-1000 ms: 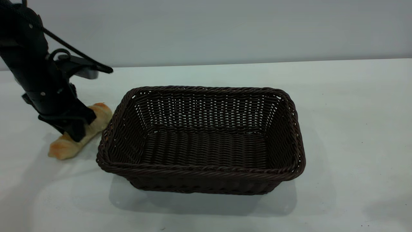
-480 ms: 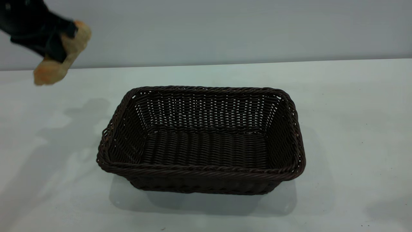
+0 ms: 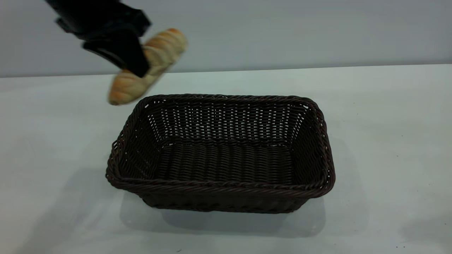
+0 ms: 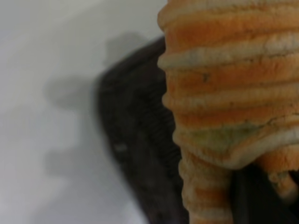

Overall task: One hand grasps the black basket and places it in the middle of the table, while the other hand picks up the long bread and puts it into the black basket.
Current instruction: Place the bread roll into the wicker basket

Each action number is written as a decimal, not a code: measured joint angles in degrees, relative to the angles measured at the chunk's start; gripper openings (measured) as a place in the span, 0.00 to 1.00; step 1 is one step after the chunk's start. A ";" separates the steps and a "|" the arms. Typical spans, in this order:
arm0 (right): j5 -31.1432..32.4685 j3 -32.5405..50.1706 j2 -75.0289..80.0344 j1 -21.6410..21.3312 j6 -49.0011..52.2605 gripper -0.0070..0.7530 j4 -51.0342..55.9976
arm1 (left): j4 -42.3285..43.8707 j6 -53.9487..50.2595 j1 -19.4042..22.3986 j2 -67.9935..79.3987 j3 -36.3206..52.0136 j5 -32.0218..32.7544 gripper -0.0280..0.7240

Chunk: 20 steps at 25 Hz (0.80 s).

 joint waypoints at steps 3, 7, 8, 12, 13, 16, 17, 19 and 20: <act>0.00 0.00 0.00 0.00 0.00 0.68 0.00 | -3.15 1.66 -1.86 0.68 0.00 0.06 0.15; 0.00 0.00 0.00 0.00 0.00 0.68 0.05 | -6.06 2.91 -3.23 1.70 0.00 0.11 0.15; 0.00 0.00 0.00 0.00 0.00 0.68 0.05 | -6.58 3.34 -3.37 2.02 0.00 0.17 0.15; 0.00 0.00 0.00 0.00 0.00 0.68 0.05 | -7.25 5.33 -3.48 3.24 0.00 1.94 0.16; 0.00 0.00 0.00 0.00 0.00 0.68 0.05 | -7.25 5.82 -3.48 3.49 0.00 2.64 0.16; 0.00 0.00 0.00 0.00 0.00 0.68 0.05 | -7.25 7.08 -3.48 4.39 0.00 4.59 0.23; 0.00 0.00 0.00 0.00 0.00 0.68 0.05 | -7.25 7.50 -3.48 4.47 0.00 4.85 0.26; 0.00 0.00 0.00 0.00 0.00 0.68 0.05 | -7.46 7.86 -3.48 4.55 0.00 5.10 0.35; 0.00 0.00 0.00 0.00 0.00 0.68 0.05 | -7.89 7.97 -3.48 4.55 0.00 5.10 0.41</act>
